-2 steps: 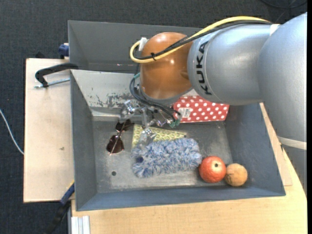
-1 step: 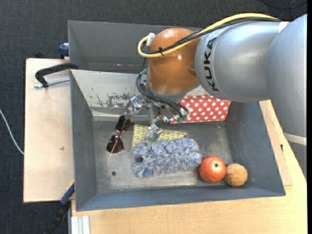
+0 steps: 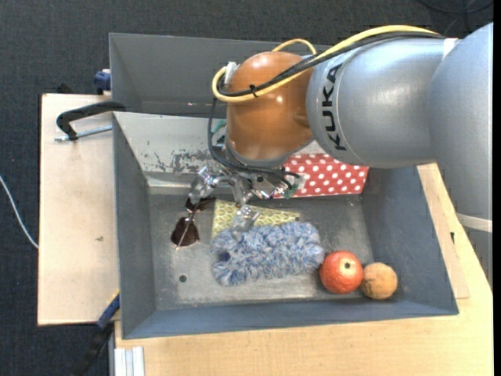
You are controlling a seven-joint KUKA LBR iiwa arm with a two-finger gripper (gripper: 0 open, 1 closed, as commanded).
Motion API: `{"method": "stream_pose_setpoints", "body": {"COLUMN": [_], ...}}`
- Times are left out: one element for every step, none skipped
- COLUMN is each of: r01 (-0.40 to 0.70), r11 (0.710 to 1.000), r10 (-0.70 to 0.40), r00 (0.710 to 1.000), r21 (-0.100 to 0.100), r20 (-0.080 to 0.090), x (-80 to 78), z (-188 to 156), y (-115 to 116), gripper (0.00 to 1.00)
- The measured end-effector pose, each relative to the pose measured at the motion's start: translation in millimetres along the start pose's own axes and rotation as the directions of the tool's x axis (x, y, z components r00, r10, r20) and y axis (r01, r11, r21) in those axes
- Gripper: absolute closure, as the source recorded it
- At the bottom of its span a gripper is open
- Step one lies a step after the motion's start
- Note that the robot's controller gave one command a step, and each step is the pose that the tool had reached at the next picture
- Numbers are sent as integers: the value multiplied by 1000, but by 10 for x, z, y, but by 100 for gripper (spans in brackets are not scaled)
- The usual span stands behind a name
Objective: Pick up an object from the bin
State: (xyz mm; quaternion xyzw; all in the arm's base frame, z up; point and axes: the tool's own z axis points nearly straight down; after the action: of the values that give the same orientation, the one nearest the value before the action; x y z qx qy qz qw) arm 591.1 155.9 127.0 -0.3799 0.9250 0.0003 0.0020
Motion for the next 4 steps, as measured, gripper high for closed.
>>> {"method": "stream_pose_setpoints", "body": {"r01": [238, 340, 641, 341], "r11": [971, 940, 768, 940], "r10": [-238, -340, -641, -341], "r00": [971, 940, 768, 940], "r21": [1, -2, 1, 1], "r20": [2, -2, 3, 13], "x": [-25, 18, 3, 33], "z": [130, 185, 362, 475], "y": [-20, 42, 19, -116], "gripper": [0, 0, 0, 100]}}
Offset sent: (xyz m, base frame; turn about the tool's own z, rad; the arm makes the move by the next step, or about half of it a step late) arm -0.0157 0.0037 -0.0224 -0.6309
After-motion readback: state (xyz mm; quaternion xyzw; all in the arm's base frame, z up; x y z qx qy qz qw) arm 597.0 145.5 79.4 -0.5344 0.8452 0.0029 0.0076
